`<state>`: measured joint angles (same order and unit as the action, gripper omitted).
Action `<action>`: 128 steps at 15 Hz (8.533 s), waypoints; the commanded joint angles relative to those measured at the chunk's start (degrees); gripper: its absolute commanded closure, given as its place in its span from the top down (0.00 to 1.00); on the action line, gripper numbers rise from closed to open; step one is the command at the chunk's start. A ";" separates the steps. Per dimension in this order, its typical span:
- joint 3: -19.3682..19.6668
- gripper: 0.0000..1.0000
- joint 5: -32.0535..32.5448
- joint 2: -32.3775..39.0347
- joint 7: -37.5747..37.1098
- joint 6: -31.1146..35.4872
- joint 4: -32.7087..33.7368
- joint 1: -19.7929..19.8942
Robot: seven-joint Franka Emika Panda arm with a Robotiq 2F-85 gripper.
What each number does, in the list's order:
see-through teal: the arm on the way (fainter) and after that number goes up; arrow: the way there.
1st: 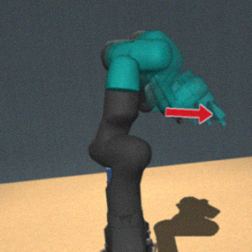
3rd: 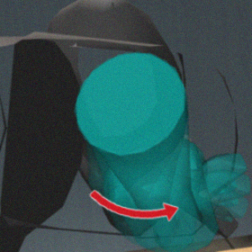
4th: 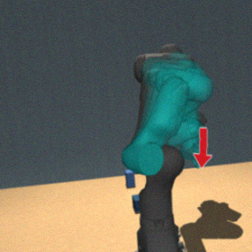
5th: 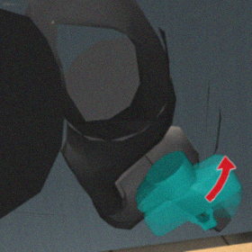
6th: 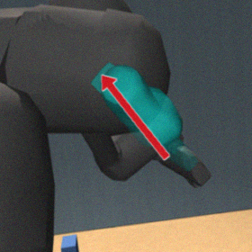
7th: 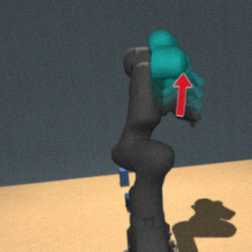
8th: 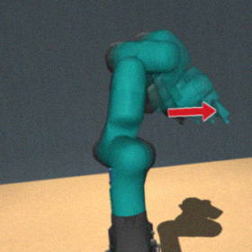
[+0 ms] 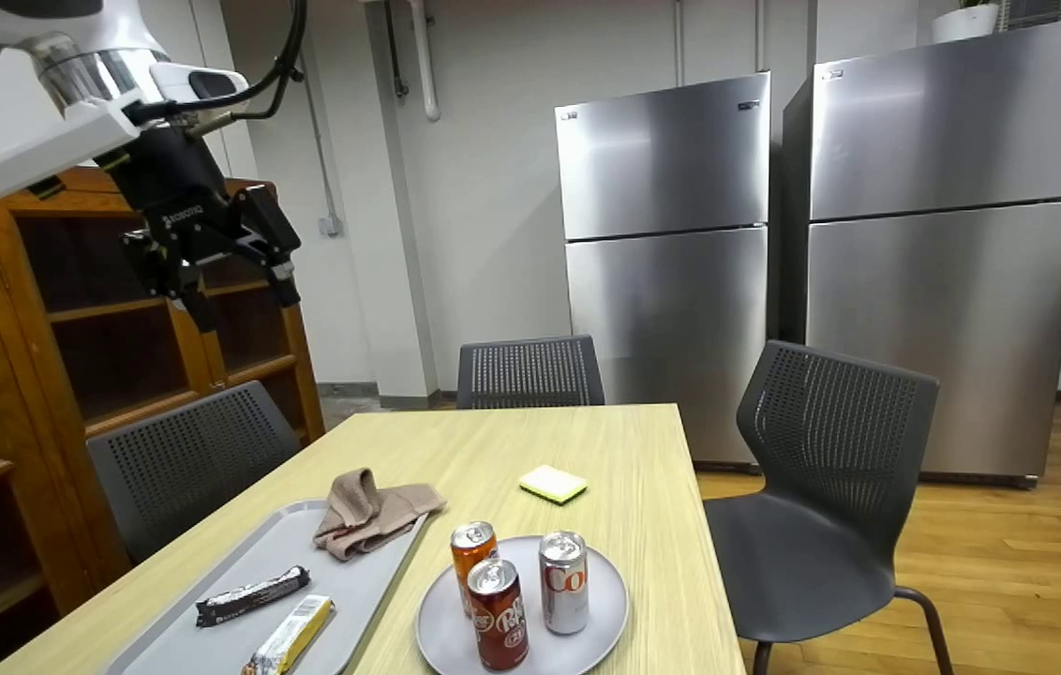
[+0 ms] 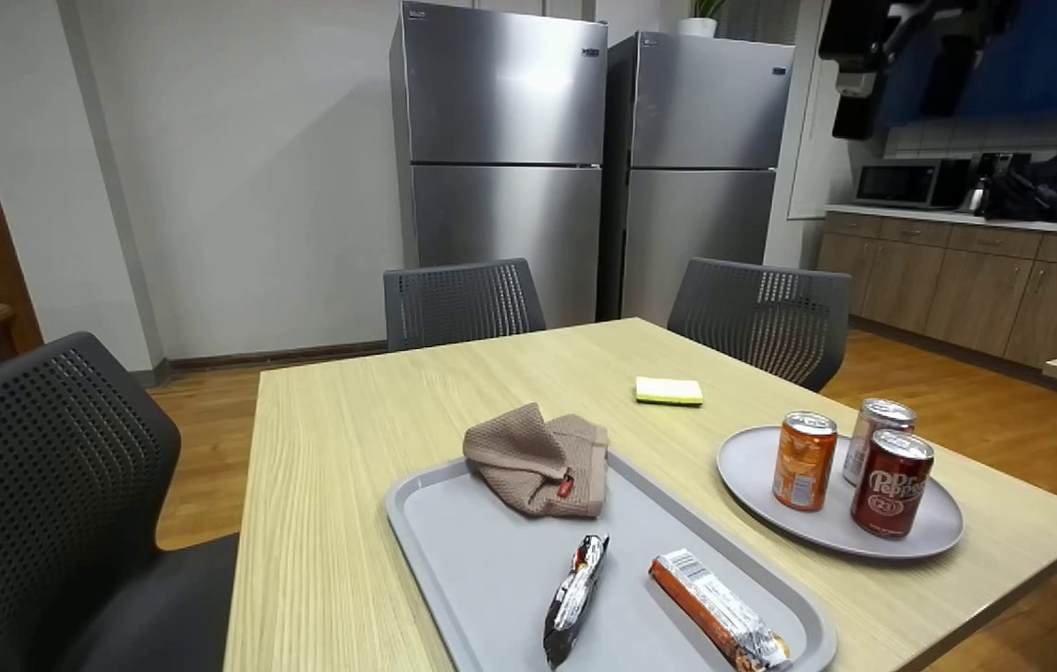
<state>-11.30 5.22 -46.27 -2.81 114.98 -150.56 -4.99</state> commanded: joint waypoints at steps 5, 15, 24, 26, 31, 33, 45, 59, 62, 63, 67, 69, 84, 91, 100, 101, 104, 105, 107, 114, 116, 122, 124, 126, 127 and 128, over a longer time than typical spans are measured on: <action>0.49 1.00 -0.78 1.83 -0.69 0.18 0.87 -1.72; -1.75 1.00 -6.96 9.77 -4.38 5.03 0.73 -5.71; -6.53 1.00 -8.69 20.15 -17.62 13.00 1.14 -5.61; -7.53 1.00 -8.34 22.86 -20.46 14.06 1.61 -5.39; -9.37 1.00 -6.85 28.90 -26.36 16.76 3.06 -5.47; -8.03 1.00 -7.62 27.15 -24.11 16.53 1.28 -6.06; -9.20 1.00 -8.75 29.46 -27.99 16.63 2.98 -6.43; -10.75 1.00 -9.53 43.60 -54.34 22.09 6.43 -8.59; -10.09 1.00 -5.28 48.00 -52.81 23.84 7.70 -9.07; -9.74 1.00 -3.45 49.19 -52.88 24.48 7.97 -9.24; -7.11 1.00 1.63 54.33 -51.72 28.53 8.63 -10.36; -5.61 1.00 2.98 56.25 -51.27 30.26 8.99 -11.16; -0.42 1.00 4.02 60.42 -53.05 34.47 9.71 -15.31; 2.88 1.00 3.88 65.54 -52.86 43.52 10.45 -16.92; 4.15 1.00 -1.08 72.37 -50.63 47.22 12.80 -18.84; 3.94 1.00 -1.71 72.78 -50.16 47.40 12.97 -18.77; 3.91 1.00 -3.09 73.27 -49.72 47.68 13.08 -18.93; 3.97 1.00 -3.38 73.54 -49.51 47.87 13.15 -19.00; 4.20 0.72 -3.74 73.96 -49.38 48.32 13.24 -19.16; 4.15 0.18 -5.17 75.01 -48.27 48.28 13.73 -19.08; 4.19 0.05 -5.29 74.89 -48.23 48.24 13.91 -19.22; 4.60 0.06 -5.01 72.83 -48.80 46.22 13.32 -20.12; 6.71 0.06 -3.14 71.27 -50.71 45.50 12.93 -22.90; 8.55 0.06 -0.99 70.09 -51.32 44.91 13.10 -25.91; 9.40 0.06 0.26 69.68 -51.53 44.29 13.54 -27.46; 9.95 0.06 1.49 69.39 -51.48 43.65 14.07 -28.61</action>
<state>-3.89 3.56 26.06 -53.18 162.48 -137.32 -29.36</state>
